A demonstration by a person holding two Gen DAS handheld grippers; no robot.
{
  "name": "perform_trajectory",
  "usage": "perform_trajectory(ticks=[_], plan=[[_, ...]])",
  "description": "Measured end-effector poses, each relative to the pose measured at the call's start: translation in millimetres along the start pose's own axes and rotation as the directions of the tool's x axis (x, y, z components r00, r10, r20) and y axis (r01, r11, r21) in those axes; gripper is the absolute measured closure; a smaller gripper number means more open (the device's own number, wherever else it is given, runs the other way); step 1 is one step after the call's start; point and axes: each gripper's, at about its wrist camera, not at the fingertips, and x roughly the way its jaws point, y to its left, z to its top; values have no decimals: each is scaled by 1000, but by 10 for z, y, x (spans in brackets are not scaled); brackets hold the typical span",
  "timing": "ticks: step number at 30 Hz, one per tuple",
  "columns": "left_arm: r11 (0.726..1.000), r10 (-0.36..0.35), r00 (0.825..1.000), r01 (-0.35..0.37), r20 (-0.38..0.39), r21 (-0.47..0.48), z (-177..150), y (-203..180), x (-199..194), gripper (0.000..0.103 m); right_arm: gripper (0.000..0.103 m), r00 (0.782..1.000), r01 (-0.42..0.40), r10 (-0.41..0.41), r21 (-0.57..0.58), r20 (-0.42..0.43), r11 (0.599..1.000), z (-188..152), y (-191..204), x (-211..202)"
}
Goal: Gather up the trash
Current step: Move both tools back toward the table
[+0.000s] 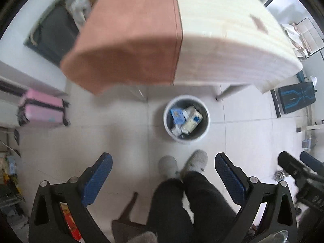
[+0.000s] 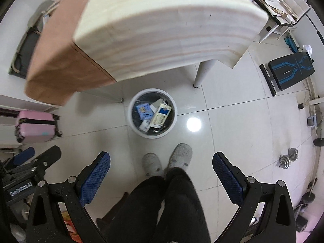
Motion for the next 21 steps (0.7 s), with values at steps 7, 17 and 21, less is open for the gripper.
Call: perform_trajectory(ticks=[7,17,21], plan=[[998,65,989,-66,132,0,693,-108,-467,0,1,995,-61,54,89,83,994,476,-100,-688],[990,76,983,-95,167,109,2324,-775,-402,0,1,992,-36,15,173,123,984,2156,-651,-770],[977,89,987,-113,134,179,3152,-1307,-131,0,1,996,-23,8,173,89,985,3140,-933,-492]])
